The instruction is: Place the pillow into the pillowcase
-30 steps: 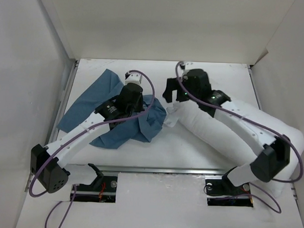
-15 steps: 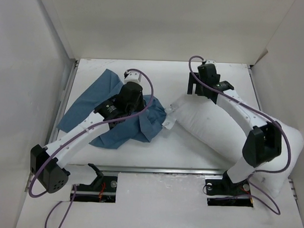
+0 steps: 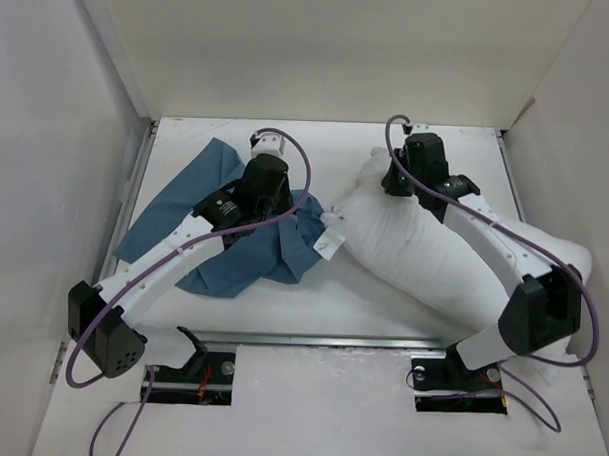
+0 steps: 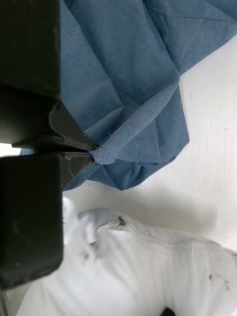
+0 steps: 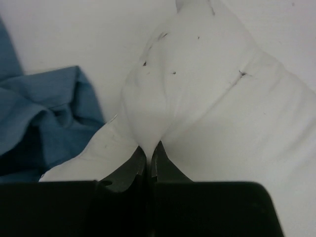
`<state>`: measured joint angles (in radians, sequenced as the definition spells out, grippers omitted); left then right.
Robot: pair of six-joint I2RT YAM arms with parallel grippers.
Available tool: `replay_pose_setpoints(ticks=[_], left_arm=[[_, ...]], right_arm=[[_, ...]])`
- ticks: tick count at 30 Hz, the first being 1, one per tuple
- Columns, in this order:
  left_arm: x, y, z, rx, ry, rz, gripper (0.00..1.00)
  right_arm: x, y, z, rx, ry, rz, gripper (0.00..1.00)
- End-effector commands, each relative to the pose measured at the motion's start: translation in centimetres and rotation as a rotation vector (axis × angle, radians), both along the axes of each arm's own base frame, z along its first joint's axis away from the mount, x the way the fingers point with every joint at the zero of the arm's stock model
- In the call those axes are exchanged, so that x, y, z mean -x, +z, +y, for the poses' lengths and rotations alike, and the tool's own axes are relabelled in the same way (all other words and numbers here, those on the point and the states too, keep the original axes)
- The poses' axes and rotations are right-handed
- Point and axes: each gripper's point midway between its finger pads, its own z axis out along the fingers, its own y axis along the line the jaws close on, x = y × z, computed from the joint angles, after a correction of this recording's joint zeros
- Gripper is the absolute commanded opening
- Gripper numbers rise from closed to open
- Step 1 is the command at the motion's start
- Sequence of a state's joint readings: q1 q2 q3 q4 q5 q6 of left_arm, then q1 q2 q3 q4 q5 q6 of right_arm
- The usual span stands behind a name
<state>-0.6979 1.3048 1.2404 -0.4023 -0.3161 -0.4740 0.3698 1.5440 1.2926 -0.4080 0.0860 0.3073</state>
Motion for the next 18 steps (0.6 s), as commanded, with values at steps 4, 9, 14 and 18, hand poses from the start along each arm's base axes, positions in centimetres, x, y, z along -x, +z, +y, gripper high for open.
replay_pose_setpoints(ticks=[4, 9, 14, 18], left_arm=[[-0.4, 3.1, -1.4, 0.056, -0.069, -0.063, 0.00], [-0.2, 4.7, -1.3, 0.068, -0.087, -0.097, 0.00], [0.5, 6.1, -1.1, 0.086, -0.107, -0.119, 0.00], [0.9, 5.9, 0.4, 0.047, -0.058, -0.114, 0.00]], right_arm=[[1.3, 9.6, 9.3, -0.233, 0.099, -0.259, 0.00], [0.4, 8.5, 13.4, -0.209, 0.059, -0.252, 0.00], [-1.7, 8.8, 12.1, -0.180, -0.090, -0.316, 0.00], [-2.9, 10.9, 10.0, -0.169, -0.151, -0.368, 0.00]])
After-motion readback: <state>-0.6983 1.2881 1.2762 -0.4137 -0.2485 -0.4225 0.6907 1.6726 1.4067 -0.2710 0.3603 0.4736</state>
